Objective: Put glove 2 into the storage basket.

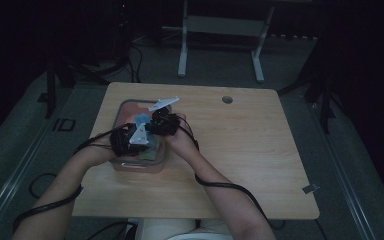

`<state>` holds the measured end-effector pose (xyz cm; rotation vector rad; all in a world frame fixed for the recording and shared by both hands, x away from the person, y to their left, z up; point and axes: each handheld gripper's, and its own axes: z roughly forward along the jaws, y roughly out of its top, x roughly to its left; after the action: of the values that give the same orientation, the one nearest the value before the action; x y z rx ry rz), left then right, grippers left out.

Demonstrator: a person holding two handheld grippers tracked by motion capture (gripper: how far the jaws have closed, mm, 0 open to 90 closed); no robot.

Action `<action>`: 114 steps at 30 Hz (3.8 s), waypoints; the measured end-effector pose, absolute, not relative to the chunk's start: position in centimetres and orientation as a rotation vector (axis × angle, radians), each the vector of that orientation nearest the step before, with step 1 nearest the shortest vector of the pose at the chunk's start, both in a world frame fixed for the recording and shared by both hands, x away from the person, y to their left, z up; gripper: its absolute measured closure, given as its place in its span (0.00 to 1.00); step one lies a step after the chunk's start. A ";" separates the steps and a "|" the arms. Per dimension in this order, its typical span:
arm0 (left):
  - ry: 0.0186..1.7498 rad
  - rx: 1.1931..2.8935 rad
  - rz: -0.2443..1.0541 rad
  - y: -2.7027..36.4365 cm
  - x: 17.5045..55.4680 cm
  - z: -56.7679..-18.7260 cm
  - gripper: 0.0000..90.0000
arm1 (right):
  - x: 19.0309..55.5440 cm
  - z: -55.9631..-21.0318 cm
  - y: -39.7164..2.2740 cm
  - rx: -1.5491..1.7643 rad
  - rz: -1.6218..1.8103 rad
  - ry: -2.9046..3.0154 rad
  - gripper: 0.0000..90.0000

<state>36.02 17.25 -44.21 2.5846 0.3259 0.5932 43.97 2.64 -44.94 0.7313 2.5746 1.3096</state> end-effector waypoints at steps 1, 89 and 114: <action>0.329 2.585 0.586 17.2 36.2 -44.4 0.84 | 44.1 -45.3 2.5 0.743 1.301 2.577 0.88; 0.419 2.175 0.390 6.9 31.7 -45.8 0.02 | 39.6 -48.9 -14.4 0.718 1.410 2.533 0.18; 0.266 2.191 0.350 1.8 30.1 -49.0 0.02 | 37.6 -53.3 -19.5 0.790 1.355 2.520 0.18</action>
<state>30.10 1.77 -49.01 2.1913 0.2663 0.3504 37.65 -19.51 -53.26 0.7901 2.5197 1.3549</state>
